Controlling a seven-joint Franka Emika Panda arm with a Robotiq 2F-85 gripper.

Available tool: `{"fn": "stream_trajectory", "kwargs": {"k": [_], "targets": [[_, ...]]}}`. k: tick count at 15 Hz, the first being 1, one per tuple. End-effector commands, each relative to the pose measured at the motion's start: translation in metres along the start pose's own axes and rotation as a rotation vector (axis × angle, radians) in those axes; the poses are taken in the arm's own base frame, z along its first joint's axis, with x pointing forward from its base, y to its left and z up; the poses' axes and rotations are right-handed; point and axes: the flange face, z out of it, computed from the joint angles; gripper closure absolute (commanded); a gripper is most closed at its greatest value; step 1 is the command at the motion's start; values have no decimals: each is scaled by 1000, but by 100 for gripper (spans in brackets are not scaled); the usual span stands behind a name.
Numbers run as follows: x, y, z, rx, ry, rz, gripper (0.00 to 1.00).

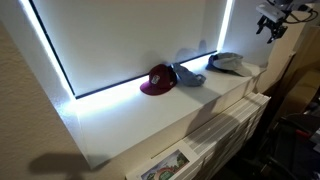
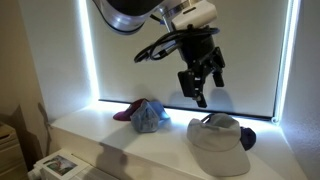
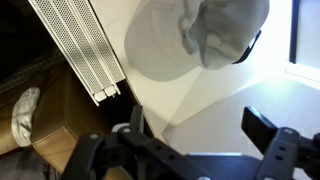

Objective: Pick up the white, light blue, and navy blue caps and move them to the left.

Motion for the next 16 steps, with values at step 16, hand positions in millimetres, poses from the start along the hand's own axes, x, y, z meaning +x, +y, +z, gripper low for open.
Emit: {"fn": "stream_trajectory", "kwargs": {"k": [16], "targets": [[-65, -87, 114, -108, -13, -84, 0]]}}
